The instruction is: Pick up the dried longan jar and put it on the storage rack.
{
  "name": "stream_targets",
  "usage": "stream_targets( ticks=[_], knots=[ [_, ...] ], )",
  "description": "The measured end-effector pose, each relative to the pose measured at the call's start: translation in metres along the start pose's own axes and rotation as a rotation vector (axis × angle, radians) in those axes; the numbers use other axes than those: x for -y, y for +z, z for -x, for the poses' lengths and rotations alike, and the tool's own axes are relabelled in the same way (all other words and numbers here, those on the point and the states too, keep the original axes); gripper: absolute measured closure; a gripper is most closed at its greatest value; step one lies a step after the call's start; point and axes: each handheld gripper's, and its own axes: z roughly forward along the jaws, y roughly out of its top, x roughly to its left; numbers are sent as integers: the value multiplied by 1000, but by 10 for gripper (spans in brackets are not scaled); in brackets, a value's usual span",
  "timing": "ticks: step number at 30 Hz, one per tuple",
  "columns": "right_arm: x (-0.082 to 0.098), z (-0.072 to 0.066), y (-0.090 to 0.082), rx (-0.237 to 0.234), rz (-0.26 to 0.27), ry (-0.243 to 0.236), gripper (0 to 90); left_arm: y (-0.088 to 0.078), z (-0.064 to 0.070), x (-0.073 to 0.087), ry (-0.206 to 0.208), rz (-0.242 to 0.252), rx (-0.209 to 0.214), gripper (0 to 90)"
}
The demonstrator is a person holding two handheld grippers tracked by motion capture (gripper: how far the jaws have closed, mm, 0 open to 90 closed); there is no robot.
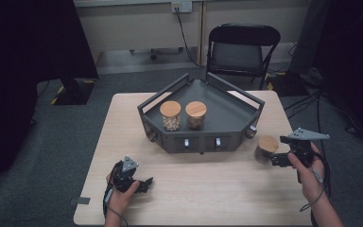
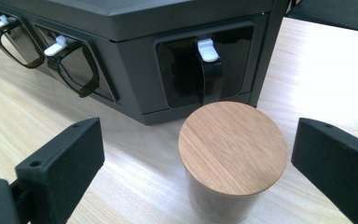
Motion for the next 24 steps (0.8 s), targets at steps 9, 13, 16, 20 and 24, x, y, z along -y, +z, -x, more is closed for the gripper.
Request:
stream_targets(
  ticks=[9,13,16,20,24],
  knots=[
    [12,2,1,4,3,25,17,0,0,0,0,0,0,2],
    [16,2,2,6,0,30,17,0,0,0,0,0,0,2],
    [18,2,3,11,-6,29,17,0,0,0,1,-1,0,2],
    [22,3,5,10,-12,38,17,0,0,0,0,0,0,2],
    [26,3,7,7,-20,42,17,0,0,0,0,0,0,2]
  ],
)
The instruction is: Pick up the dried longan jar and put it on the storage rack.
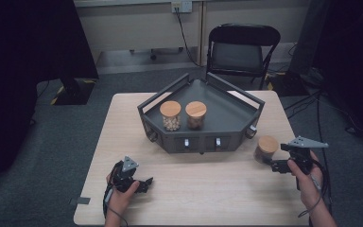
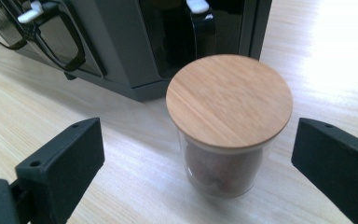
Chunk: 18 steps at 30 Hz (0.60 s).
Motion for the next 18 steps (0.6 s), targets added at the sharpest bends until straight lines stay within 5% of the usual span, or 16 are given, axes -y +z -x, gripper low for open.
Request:
stream_targets(
  ticks=[18],
  knots=[
    [16,1,6,-2,-31,15,17,0,0,0,0,0,0,2]
  ],
)
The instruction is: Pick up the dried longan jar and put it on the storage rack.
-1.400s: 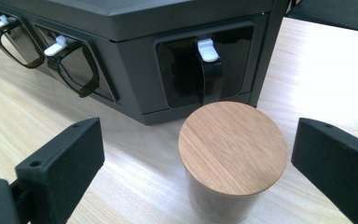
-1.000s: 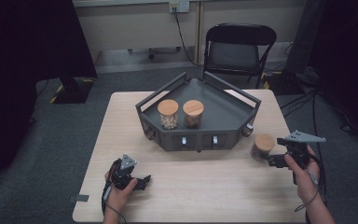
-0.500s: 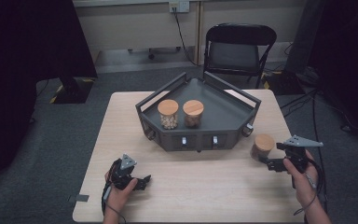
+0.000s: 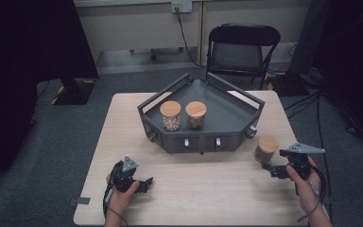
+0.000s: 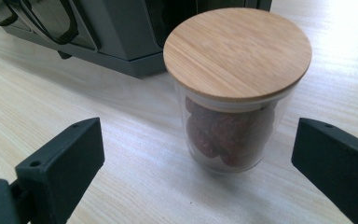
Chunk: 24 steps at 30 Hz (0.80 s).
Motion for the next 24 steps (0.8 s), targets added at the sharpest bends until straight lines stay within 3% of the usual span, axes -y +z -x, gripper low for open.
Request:
stream_targets(
  ticks=[24],
  knots=[
    [13,0,10,18,-56,6,18,0,0,0,0,0,0,2]
  ],
)
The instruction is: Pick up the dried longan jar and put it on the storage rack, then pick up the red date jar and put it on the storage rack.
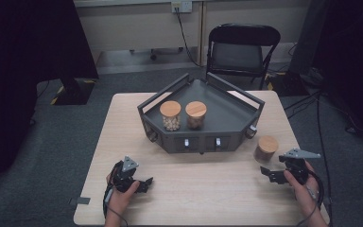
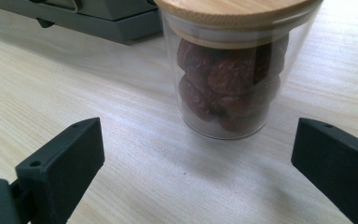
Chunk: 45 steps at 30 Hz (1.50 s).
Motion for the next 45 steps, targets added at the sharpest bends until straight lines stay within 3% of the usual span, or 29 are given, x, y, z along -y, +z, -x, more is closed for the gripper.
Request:
stream_targets(
  ticks=[15,45],
  knots=[
    [-2,-6,7,31,-40,-20,20,0,0,0,0,0,0,2],
    [-5,-2,7,43,-29,-9,19,0,0,0,0,0,0,2]
  ],
)
